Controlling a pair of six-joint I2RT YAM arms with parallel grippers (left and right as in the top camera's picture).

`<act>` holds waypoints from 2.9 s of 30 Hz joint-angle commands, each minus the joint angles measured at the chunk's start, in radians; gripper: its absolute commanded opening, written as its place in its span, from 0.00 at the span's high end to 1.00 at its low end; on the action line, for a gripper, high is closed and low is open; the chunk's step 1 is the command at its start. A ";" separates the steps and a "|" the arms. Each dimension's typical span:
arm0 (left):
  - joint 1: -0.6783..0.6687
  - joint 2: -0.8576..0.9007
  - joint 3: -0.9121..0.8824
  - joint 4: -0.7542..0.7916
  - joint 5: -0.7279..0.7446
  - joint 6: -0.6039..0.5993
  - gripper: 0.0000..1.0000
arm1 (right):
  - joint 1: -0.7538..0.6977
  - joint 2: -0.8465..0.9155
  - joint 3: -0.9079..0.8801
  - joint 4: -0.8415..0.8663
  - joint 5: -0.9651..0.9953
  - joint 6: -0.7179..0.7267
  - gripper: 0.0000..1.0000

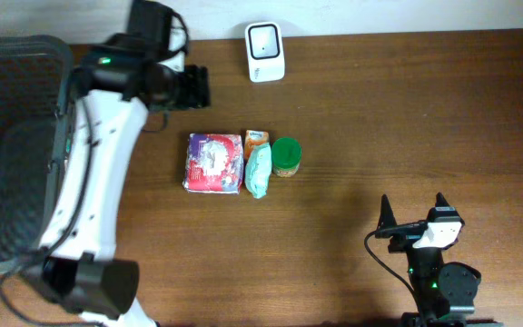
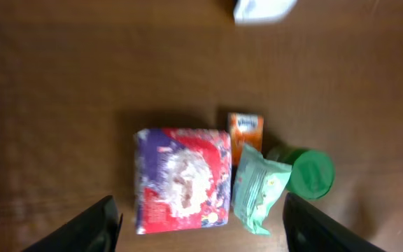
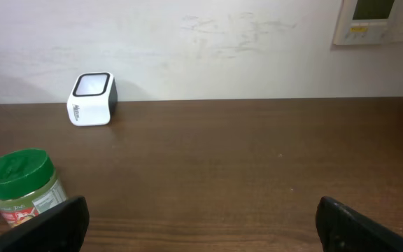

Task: Scan the item barcode
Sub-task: 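Carry the wipes out and set them in front of the Kleenex box, then move the left gripper back into the basket toward the white Pantene tube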

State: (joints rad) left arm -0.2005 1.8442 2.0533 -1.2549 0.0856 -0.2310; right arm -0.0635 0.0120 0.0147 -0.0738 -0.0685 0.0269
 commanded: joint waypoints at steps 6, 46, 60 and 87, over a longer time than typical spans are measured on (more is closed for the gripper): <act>0.193 -0.332 0.049 -0.035 -0.100 0.001 0.01 | 0.005 -0.006 -0.009 0.000 0.009 0.011 0.01; 0.732 0.000 0.042 -0.096 -0.135 -0.157 0.07 | 0.005 -0.006 -0.009 0.000 0.009 0.011 0.01; 0.735 0.290 0.042 -0.161 -0.048 0.076 0.02 | 0.005 -0.006 -0.009 0.000 0.009 0.011 0.01; 0.744 0.555 0.360 -0.210 0.142 0.020 0.13 | 0.005 -0.006 -0.009 0.000 0.009 0.011 0.01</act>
State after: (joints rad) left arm 0.5308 2.3207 2.2589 -1.3876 0.2523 -0.2268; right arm -0.0635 0.0120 0.0147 -0.0734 -0.0681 0.0273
